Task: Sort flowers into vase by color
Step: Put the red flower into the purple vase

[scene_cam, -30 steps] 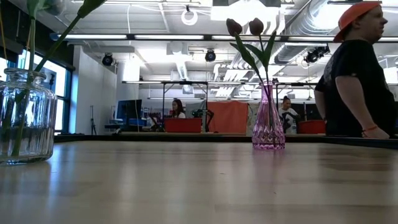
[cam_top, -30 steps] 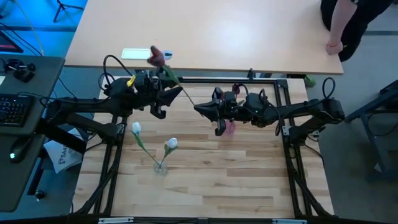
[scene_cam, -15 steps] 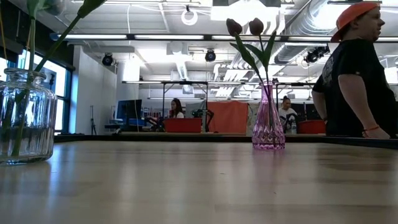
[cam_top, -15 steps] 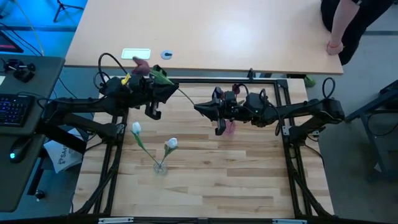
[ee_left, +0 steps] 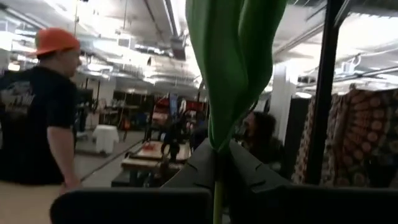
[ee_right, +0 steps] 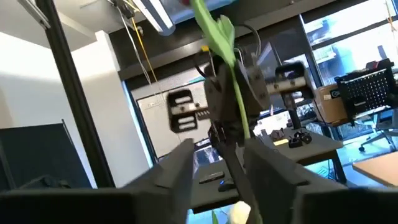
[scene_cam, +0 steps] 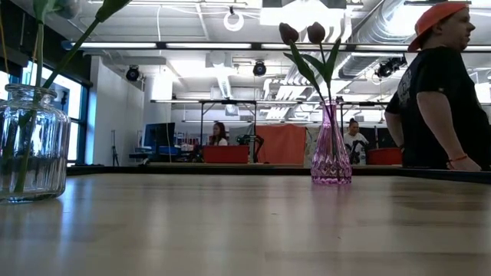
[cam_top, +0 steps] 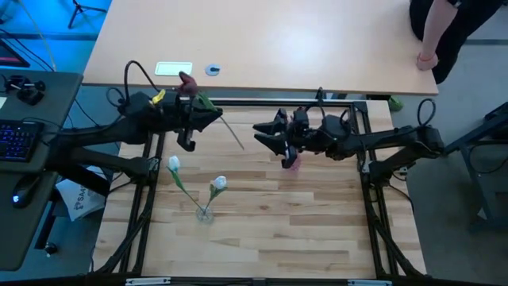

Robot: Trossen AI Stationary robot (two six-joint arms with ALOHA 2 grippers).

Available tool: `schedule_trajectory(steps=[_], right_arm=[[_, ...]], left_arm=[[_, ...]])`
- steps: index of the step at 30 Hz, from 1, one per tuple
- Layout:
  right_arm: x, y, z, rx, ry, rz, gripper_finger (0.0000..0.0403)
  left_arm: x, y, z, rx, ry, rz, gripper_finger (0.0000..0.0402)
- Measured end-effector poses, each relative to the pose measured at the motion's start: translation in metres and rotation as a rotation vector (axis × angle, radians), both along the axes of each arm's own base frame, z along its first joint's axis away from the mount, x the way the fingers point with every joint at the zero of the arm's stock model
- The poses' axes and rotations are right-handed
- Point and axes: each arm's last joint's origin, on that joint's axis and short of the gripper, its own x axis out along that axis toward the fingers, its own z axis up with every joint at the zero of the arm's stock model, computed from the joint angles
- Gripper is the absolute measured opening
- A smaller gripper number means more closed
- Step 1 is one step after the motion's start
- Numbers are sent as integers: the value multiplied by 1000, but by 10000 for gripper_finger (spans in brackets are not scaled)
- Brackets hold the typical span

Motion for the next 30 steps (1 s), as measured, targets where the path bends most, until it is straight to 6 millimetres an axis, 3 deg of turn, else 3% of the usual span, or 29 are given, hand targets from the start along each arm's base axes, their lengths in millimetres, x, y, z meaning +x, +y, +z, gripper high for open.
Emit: schedule_trajectory(steps=[4, 10, 15, 19, 30], right_arm=[[-10, 0, 7, -16, 38, -10, 205], [2, 0, 18, -167, 375, -34, 238], [13, 1, 30, -267, 517, -33, 227], [16, -2, 36, -267, 502, -65, 207], [23, -5, 33, -227, 496, -102, 136]], left_arm=[[-5, 0, -4, -26, 71, -2, 1], [16, 2, -21, -168, 191, -86, 0], [31, 4, -15, -157, 200, -96, 0], [36, 4, -7, -108, 184, -91, 0], [56, 1, -22, -94, 246, -100, 0]])
